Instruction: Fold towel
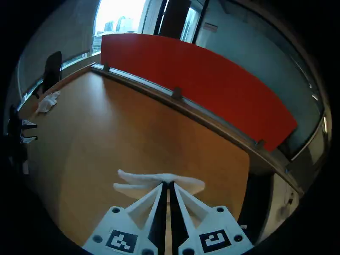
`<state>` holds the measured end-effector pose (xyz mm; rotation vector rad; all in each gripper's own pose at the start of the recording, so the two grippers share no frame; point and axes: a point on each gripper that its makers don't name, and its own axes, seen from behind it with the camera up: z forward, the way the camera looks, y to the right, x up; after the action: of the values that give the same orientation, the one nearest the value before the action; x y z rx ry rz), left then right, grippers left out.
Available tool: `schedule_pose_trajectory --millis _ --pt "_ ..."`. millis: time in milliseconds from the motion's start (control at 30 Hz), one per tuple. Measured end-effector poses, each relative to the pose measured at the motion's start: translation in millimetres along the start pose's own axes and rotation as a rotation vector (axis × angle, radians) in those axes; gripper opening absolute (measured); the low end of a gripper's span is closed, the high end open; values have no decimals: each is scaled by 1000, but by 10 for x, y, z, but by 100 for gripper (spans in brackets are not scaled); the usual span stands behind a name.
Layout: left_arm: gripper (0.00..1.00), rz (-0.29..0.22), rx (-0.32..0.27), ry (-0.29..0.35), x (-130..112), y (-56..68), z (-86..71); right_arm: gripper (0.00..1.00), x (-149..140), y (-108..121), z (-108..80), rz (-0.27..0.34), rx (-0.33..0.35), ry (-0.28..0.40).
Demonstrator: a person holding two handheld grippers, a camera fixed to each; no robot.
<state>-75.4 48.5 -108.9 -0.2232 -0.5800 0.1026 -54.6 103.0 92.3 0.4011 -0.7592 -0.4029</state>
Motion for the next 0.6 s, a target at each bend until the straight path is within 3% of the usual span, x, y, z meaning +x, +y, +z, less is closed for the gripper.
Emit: schedule_pose_trajectory --millis 600 --pt "99 18 -9 -3 35 76 15 4 -140 379 -267 31 -49 -11"
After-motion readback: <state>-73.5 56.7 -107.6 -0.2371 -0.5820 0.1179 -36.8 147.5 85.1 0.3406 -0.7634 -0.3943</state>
